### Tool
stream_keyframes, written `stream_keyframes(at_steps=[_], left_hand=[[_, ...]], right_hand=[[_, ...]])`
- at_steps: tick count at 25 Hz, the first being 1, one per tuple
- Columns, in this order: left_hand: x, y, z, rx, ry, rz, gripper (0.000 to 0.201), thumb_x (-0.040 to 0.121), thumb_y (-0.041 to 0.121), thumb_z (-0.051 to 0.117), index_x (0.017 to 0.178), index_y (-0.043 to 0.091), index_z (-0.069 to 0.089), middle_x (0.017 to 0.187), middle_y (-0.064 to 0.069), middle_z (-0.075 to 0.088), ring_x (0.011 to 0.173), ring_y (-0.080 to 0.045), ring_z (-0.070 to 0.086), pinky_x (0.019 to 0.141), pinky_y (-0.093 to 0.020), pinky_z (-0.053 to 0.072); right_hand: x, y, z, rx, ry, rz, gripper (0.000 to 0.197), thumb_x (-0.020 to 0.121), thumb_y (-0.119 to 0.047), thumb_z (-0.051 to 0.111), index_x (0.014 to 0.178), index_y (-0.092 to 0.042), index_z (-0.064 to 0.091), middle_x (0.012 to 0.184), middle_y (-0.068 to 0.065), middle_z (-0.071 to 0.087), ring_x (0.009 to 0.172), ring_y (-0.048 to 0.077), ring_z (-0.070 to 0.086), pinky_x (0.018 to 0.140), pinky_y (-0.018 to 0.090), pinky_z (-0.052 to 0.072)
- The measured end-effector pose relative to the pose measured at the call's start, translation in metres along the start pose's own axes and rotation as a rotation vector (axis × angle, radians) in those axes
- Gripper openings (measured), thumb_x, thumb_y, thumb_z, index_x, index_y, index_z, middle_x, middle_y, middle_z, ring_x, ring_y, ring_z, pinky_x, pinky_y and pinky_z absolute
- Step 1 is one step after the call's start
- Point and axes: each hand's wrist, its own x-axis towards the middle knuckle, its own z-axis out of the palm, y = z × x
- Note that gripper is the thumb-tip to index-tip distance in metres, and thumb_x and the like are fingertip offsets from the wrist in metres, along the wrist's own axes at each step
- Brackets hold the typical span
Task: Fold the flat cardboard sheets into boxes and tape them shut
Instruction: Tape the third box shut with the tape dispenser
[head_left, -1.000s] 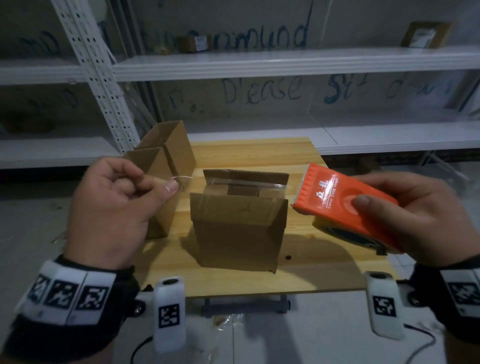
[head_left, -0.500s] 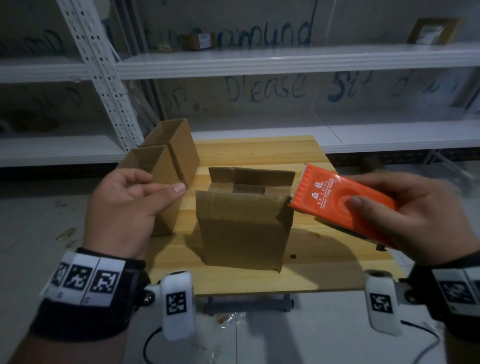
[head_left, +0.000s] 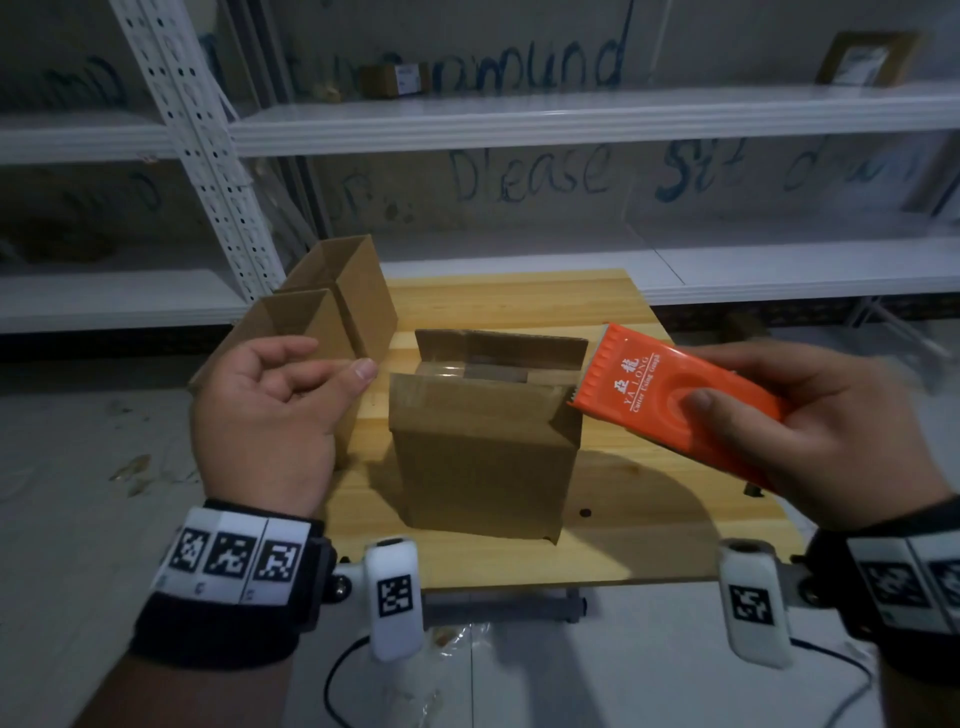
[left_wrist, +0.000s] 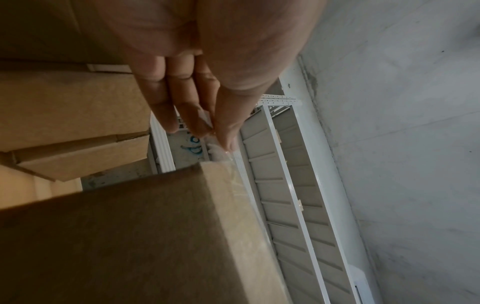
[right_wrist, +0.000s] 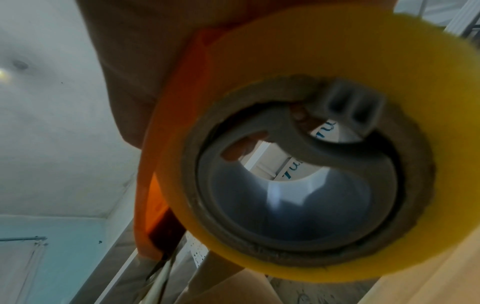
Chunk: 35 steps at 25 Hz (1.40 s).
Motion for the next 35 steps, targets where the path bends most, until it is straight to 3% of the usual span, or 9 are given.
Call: stream_keyframes(at_steps=[3, 7, 11, 16, 21, 25, 29, 33, 35], left_hand=[[-0.001, -0.006, 0.002, -0.029, -0.012, -0.021, 0.042, 0.074, 0.033, 0.098, 0.107, 0.032, 0.072, 0.103, 0.0, 0.083, 0.098, -0.017, 0.081, 0.096, -0.051, 0.065], [-0.008, 0.003, 0.004, -0.204, -0.079, -0.171, 0.076, 0.061, 0.059, 0.092, 0.128, 0.031, 0.067, 0.118, 0.003, 0.079, 0.108, -0.02, 0.079, 0.1, -0.054, 0.063], [-0.02, 0.01, 0.01, -0.159, -0.284, -0.211, 0.122, 0.048, 0.049, 0.092, 0.159, 0.032, 0.042, 0.123, 0.007, 0.082, 0.12, -0.014, 0.075, 0.108, -0.054, 0.056], [-0.021, 0.005, 0.017, -0.081, -0.274, -0.157, 0.118, 0.053, 0.032, 0.095, 0.158, 0.031, 0.04, 0.104, -0.002, 0.085, 0.107, -0.015, 0.079, 0.108, -0.054, 0.055], [-0.01, 0.0, 0.012, -0.029, -0.392, -0.033, 0.125, 0.066, 0.032, 0.09, 0.17, 0.035, 0.019, 0.148, 0.023, 0.066, 0.141, 0.005, 0.055, 0.124, -0.052, 0.043], [-0.001, -0.001, 0.013, -0.048, -0.578, -0.024, 0.125, 0.078, 0.027, 0.085, 0.173, 0.037, 0.003, 0.152, 0.031, 0.061, 0.152, -0.001, 0.046, 0.127, -0.058, 0.037], [0.001, 0.002, 0.015, -0.054, -0.612, -0.058, 0.097, 0.084, 0.025, 0.086, 0.162, 0.037, 0.031, 0.141, 0.023, 0.072, 0.142, -0.007, 0.058, 0.121, -0.057, 0.045], [-0.004, 0.004, 0.017, -0.019, -0.522, -0.091, 0.032, 0.094, 0.055, 0.072, 0.119, 0.035, 0.076, 0.114, 0.0, 0.081, 0.108, -0.028, 0.076, 0.1, -0.063, 0.058], [-0.009, 0.003, 0.016, -0.011, -0.527, -0.106, 0.043, 0.094, 0.068, 0.064, 0.108, 0.031, 0.082, 0.106, 0.001, 0.082, 0.099, -0.025, 0.078, 0.09, -0.059, 0.061]], right_hand=[[0.0, 0.0, 0.0, 0.003, -0.002, -0.001, 0.034, 0.072, -0.054, 0.077, 0.103, -0.043, 0.081, 0.095, -0.018, 0.08, 0.068, 0.015, 0.075, 0.034, 0.033, 0.054], [0.0, 0.001, -0.002, -0.018, 0.012, 0.003, 0.036, 0.072, -0.053, 0.077, 0.105, -0.04, 0.081, 0.095, -0.018, 0.08, 0.068, 0.016, 0.074, 0.033, 0.034, 0.053], [0.001, 0.001, 0.0, -0.012, -0.004, -0.009, 0.035, 0.072, -0.053, 0.075, 0.104, -0.042, 0.079, 0.095, -0.023, 0.077, 0.069, 0.009, 0.073, 0.034, 0.026, 0.051], [0.001, 0.004, -0.002, -0.007, -0.004, -0.017, 0.035, 0.073, -0.052, 0.077, 0.107, -0.041, 0.081, 0.091, -0.016, 0.08, 0.072, 0.008, 0.075, 0.037, 0.024, 0.053], [0.002, 0.004, -0.002, -0.005, -0.017, -0.018, 0.033, 0.075, -0.053, 0.078, 0.107, -0.045, 0.08, 0.095, -0.02, 0.079, 0.073, 0.009, 0.075, 0.038, 0.026, 0.054], [0.001, 0.005, -0.003, -0.02, -0.007, -0.019, 0.034, 0.074, -0.053, 0.077, 0.106, -0.043, 0.081, 0.095, -0.016, 0.079, 0.067, 0.016, 0.073, 0.034, 0.033, 0.054], [0.002, 0.006, -0.004, -0.023, 0.002, -0.027, 0.032, 0.074, -0.054, 0.076, 0.104, -0.044, 0.081, 0.094, -0.014, 0.08, 0.065, 0.02, 0.073, 0.035, 0.036, 0.054], [0.004, 0.006, -0.005, -0.007, 0.012, -0.026, 0.032, 0.073, -0.053, 0.075, 0.103, -0.044, 0.08, 0.092, -0.016, 0.08, 0.063, 0.018, 0.073, 0.032, 0.033, 0.052], [0.004, 0.007, -0.004, -0.005, 0.012, -0.026, 0.032, 0.072, -0.054, 0.074, 0.102, -0.045, 0.079, 0.093, -0.018, 0.079, 0.066, 0.016, 0.073, 0.032, 0.031, 0.052]])
